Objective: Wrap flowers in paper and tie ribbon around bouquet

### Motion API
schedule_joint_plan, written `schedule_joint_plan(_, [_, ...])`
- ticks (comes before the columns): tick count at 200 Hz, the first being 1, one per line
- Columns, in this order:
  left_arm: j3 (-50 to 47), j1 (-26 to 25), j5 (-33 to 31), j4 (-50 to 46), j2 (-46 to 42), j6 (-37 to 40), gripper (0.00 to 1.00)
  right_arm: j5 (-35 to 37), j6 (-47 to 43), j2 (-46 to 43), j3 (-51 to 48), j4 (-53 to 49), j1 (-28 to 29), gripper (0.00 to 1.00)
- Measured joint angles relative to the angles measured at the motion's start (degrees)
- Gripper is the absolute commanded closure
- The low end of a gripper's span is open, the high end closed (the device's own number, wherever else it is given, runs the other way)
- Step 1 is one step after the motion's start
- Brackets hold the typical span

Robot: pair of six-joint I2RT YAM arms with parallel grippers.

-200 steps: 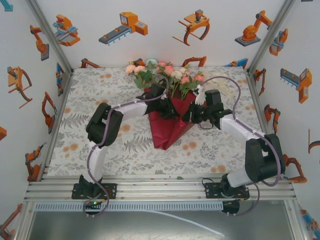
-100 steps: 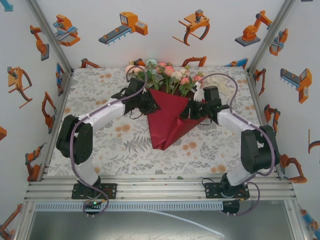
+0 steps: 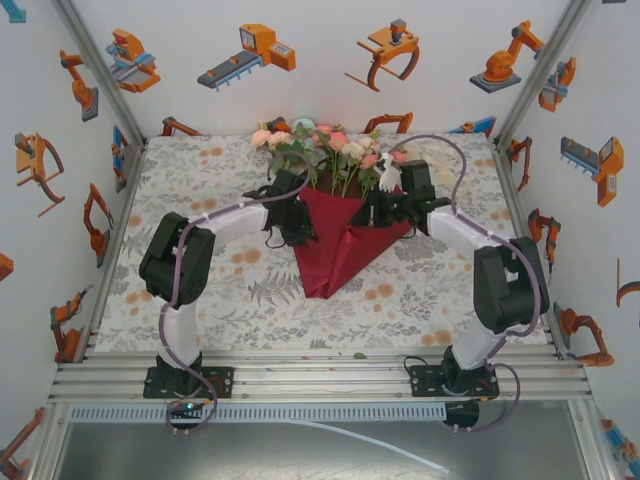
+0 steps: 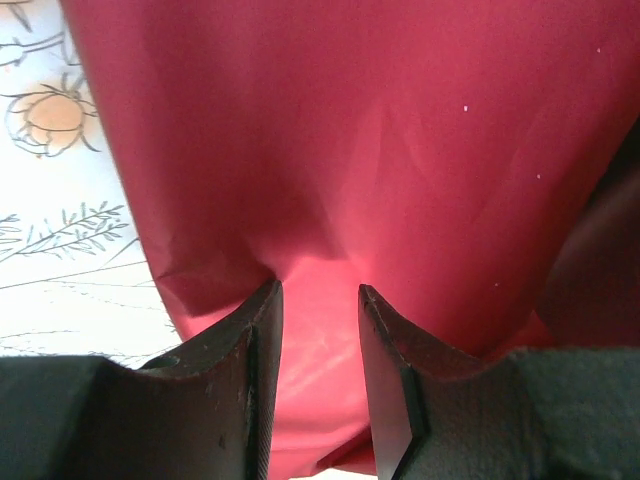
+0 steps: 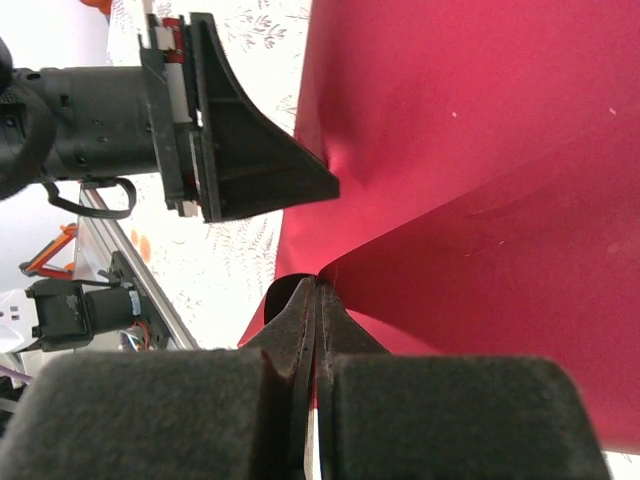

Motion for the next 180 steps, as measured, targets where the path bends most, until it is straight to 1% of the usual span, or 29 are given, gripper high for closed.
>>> schedule_joint_plan(52, [0.0,-0.2,0.6,0.6,0.0,0.0,0.62,-1.5,0.2,6.3,5.5,2.0,5.2,1.0])
schedule_joint_plan(76, [0.0,-0.2,1.0,0.9,0.0,-0.1,0.62,-3.1,0.6,9.2,6.0,2.2,7.3,0.94])
schedule_joint_plan(98, [0.0,0.0,2.0,1.6,0.0,-0.6,0.62,-4.0,0.9,10.4,6.0,2.1,7.9,0.93])
schedule_joint_plan(123, [-0.9,1.0,4.5,4.4,-0.1,-4.2,0.63,-4.0,0.7,10.4,5.9,2.1,7.5,0.92])
schedule_joint_plan(151, [-3.7,3.6,7.5,7.8,-1.6,-11.1,0.63,-4.0,0.3,10.4,4.7,2.0,7.2,0.9])
schedule_joint_plan(162, [-4.4,4.5,8.5,8.9,-2.5,-13.9,0.62,-4.0,0.1,10.4,4.4,1.9,7.2,0.84])
schedule_joint_plan(170, [-4.5,5.0,9.3,9.9,-3.0,-15.7,0.62,-4.0,-0.2,10.4,4.3,1.7,7.2,0.75])
schedule_joint_plan(171, [-4.5,5.0,9.4,10.1,-3.1,-16.1,0.62,-4.0,-0.3,10.4,4.3,1.7,7.2,0.72])
schedule_joint_plan(180, [-4.5,5.3,10.4,11.9,-3.5,-18.1,0.62,-3.9,-0.5,10.4,4.2,1.5,7.2,0.64])
